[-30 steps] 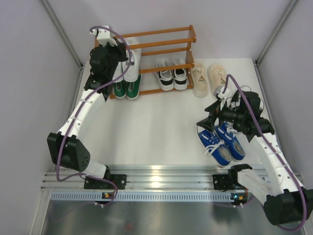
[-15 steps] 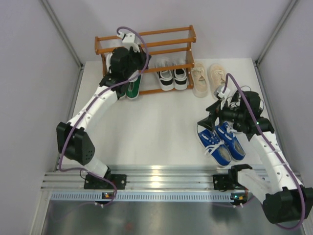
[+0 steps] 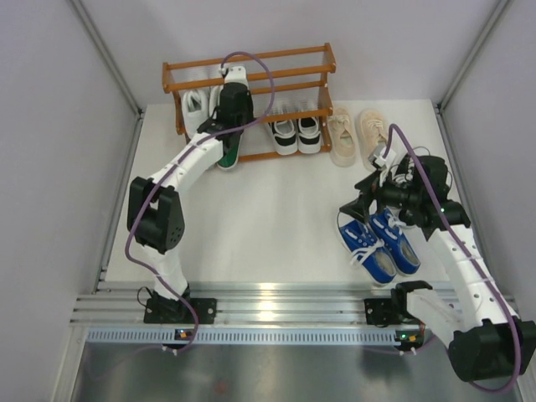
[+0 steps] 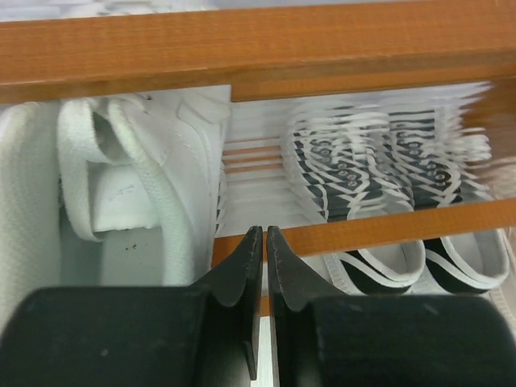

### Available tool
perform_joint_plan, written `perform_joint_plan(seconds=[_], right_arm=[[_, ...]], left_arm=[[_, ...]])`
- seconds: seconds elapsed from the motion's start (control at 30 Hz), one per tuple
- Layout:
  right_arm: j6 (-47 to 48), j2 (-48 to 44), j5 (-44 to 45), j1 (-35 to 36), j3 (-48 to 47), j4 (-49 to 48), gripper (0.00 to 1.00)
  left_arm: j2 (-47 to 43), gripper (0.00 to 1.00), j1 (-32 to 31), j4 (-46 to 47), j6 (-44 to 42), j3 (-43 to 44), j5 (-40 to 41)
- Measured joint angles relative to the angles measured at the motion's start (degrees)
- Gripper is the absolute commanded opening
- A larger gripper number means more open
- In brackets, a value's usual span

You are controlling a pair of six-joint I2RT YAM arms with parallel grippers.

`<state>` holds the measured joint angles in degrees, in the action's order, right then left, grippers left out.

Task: Place and organize the shoes onto the shoe shelf
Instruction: Place the shoe at the shoe shelf.

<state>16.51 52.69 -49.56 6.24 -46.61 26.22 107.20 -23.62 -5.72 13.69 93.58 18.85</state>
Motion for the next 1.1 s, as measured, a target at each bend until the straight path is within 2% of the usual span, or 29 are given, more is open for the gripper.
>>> perform_joint_plan(seconds=[0.03, 0.07, 0.2, 0.27, 0.33, 0.43, 0.57, 0.73, 0.83, 0.93, 1.0, 1.1], right_arm=[[0.0, 0.0, 0.0, 0.0, 0.0, 0.0, 0.93], [0.0, 0.0, 0.0, -0.1, 0.0, 0.0, 0.93], [0.1, 0.0, 0.0, -0.3, 0.0, 0.0, 0.93], [0.4, -0.2, 0.1, -0.5, 0.0, 0.0, 0.94], [1.0, -0.4, 0.2, -0.9, 0.0, 0.2, 0.94], [2.4, -1.0, 0.5, -2.0, 0.0, 1.0, 0.95], [4.0, -1.7, 0.7, -4.3, 0.0, 2.1, 0.95], [5.4, -1.9, 1.0, -7.8, 0.0, 3.2, 0.95], [5.6, -1.9, 1.8, -8.9, 0.0, 3.4, 0.95], [5.4, -1.9, 3.5, -9.3, 0.0, 3.3, 0.94], [4.8, -1.6, 5.5, -9.4, -0.1, 3.1, 0.93], [3.6, 1.0, 9.2, -9.4, -1.8, 2.7, 0.91]], left_arm=[[0.2, 0.14, 0.0, -0.3, -0.2, 0.4, 0.9], [0.3, 0.23, 0.0, -0.6, -0.2, 0.7, 1.9], [0.3, 0.46, -0.1, -1.0, -0.1, 1.5, 3.5], [0.3, 0.50, 0.0, -1.1, -0.2, 1.6, 2.9], [0.3, 0.55, 0.1, -1.3, -0.2, 1.6, 0.5], [0.1, 0.66, 0.3, -1.9, -1.1, 1.6, -9.3], [-1.2, 0.68, 0.3, -2.1, -1.1, 1.6, -21.8], [-6.3, 0.68, 0.2, -2.5, -0.2, 1.5, -30.1], [-12.4, 0.70, 0.2, -2.2, -0.1, -0.6, -30.9], [-21.0, 0.77, 0.3, -1.8, -0.4, -6.4, -29.4], [-28.6, 0.82, 0.3, -1.3, -0.6, -12.3, -27.5], [-41.7, 0.84, 0.4, -0.9, -1.0, -24.3, -24.3]])
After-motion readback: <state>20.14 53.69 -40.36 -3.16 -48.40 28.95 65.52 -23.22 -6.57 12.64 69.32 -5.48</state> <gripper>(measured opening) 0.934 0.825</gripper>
